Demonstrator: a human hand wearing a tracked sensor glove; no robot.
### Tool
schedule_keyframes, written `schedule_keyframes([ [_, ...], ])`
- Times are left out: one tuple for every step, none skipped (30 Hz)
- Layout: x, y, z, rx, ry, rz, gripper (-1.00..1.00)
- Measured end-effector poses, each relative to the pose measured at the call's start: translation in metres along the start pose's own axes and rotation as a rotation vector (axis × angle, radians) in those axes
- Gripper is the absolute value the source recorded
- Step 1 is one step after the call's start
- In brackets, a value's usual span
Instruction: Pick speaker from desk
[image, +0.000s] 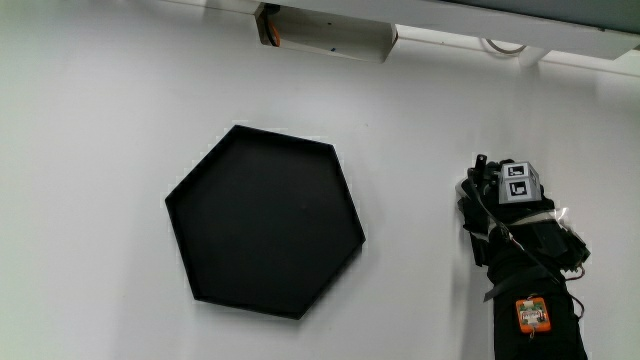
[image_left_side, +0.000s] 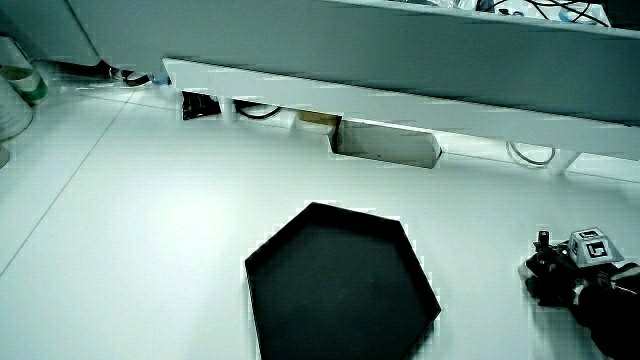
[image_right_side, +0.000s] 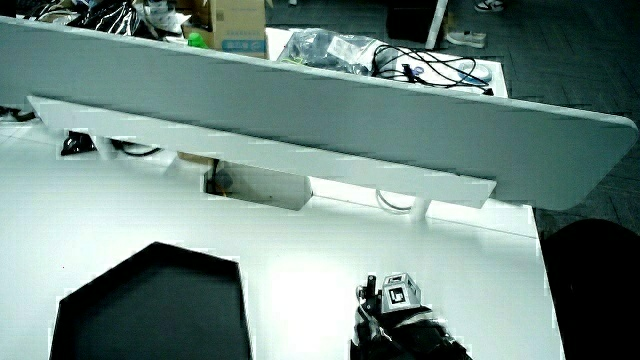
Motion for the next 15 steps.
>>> schedule_keyframes([
  [-0.001,0.004,-0.005,-0.016,0.003,0.002,1.0],
  [-0.003,0.004,-0.006,-0.023,0.007,0.011,1.0],
  [-0.005,0.001,-0.005,-0.008,0.01,0.022,1.0],
  [-0.008,0.0,-0.004,0.005,0.022,0.044,1.0],
  [-0.011,-0.005,-0.001,0.027,0.012,0.045,1.0],
  [-0.013,-0.007,0.0,0.026,0.008,0.04,1.0],
  [-0.015,-0.006,-0.001,0.033,0.016,0.061,1.0],
  [-0.016,-0.008,0.002,0.047,0.007,0.053,1.0],
  [-0.018,-0.01,0.004,0.055,0.015,0.077,1.0],
  [-0.018,-0.015,0.008,0.084,0.025,0.086,1.0],
  [-0.019,-0.019,0.012,0.111,0.036,0.083,1.0],
  [-0.02,-0.022,0.013,0.12,0.039,0.1,1.0],
  [-0.021,-0.026,0.016,0.144,0.045,0.111,1.0],
  [-0.023,-0.029,0.018,0.167,0.05,0.119,1.0],
  [-0.025,-0.033,0.02,0.182,0.063,0.134,1.0],
])
